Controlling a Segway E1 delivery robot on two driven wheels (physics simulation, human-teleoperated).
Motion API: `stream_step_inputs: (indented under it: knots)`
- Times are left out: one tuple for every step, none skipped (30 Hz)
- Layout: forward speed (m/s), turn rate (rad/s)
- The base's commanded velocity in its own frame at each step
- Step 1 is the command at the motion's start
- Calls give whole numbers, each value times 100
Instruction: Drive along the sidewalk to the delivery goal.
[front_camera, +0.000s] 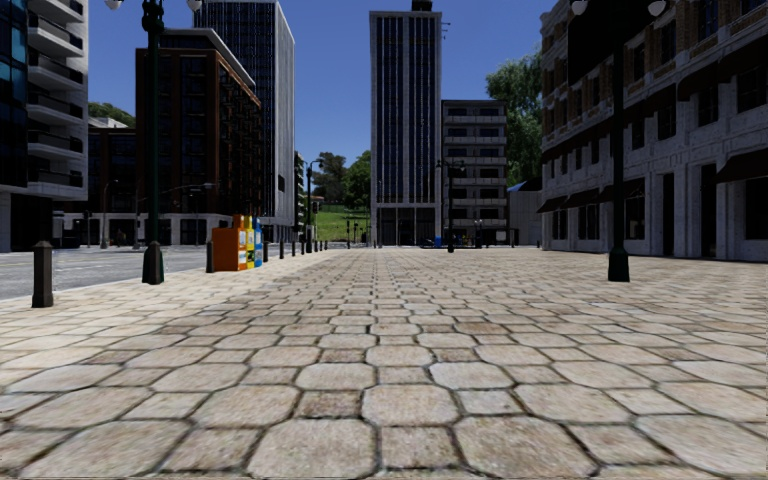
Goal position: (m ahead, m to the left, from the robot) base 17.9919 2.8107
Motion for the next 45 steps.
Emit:
stream_step_inputs:
  knots:
    - [200, 0]
    - [200, 0]
    - [200, 0]
    - [200, 0]
    - [200, 0]
    - [200, 0]
    - [200, 0]
    - [200, 0]
    - [200, 0]
    - [200, 0]
    - [200, 0]
    - [200, 0]
    - [200, 0]
    - [200, 0]
    - [200, 0]
    - [200, 0]
    - [200, 0]
    - [200, 0]
    - [200, 0]
    - [200, 0]
    - [200, 0]
    - [200, 0]
    - [200, 0]
    - [200, 0]
    - [200, 0]
    - [200, 0]
    - [200, 0]
    - [200, 0]
    - [200, 0]
    - [200, 0]
    - [200, 0]
    - [200, 0]
    - [200, 0]
    - [200, 0]
    - [200, 0]
    - [200, 0]
    - [200, 0]
    - [200, 0]
    - [200, 0]
    - [200, 0]
    - [200, 0]
    - [200, 0]
    - [200, 0]
    - [200, 0]
    - [200, 0]
